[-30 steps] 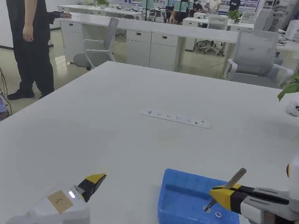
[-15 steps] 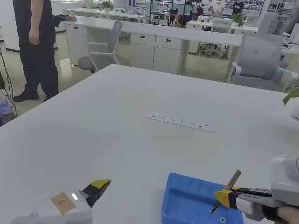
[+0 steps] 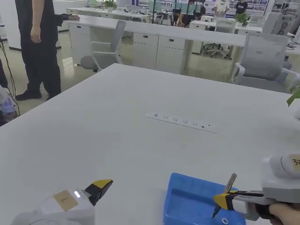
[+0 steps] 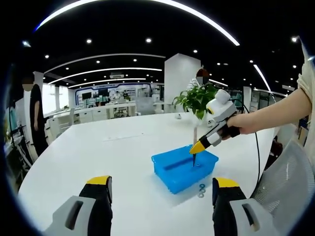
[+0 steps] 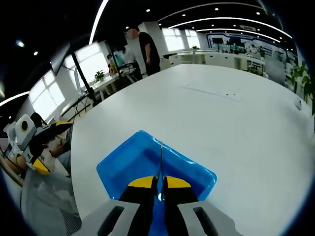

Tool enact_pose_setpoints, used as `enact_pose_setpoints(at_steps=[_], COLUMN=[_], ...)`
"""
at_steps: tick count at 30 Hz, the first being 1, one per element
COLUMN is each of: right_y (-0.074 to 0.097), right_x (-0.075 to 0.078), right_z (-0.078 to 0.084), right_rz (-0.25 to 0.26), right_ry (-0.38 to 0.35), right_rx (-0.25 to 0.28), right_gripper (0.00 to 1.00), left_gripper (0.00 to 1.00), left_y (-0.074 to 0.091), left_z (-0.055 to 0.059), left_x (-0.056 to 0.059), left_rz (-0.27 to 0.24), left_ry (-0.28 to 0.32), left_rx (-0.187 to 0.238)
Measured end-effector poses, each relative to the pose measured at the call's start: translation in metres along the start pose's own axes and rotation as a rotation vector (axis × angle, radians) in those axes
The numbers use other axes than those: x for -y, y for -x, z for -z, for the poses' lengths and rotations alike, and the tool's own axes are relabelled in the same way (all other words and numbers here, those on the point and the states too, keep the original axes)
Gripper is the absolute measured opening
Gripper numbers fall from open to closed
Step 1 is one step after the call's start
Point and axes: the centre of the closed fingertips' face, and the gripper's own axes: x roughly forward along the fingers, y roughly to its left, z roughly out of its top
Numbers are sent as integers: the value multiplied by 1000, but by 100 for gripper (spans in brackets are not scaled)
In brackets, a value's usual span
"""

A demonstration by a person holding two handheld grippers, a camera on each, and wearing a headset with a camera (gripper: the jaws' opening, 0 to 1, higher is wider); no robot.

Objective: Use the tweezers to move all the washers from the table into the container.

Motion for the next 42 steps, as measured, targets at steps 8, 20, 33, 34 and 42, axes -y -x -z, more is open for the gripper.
enact_pose_setpoints(at_steps=[8, 20, 33, 34, 42], right_y=[-7, 4, 43, 45, 36], right_x=[5, -3, -48, -53, -89], right_z=[5, 2, -26, -25, 0], right_rz=[19, 23, -43, -48, -129], right_ry=[-6, -3, -32, -28, -38], right_rx=[-20, 31, 270, 274, 253], right_gripper=[3, 3, 3, 3, 3], left_gripper=[85, 85, 84, 84, 84], left_y=[0, 0, 0, 0, -1], left_z=[0, 1, 3, 3, 4], left_x=[-1, -1, 1, 0, 1], left_rz=[-4, -5, 4, 4, 10], left_ry=[2, -2, -8, -7, -13], left_rx=[-1, -4, -17, -17, -26])
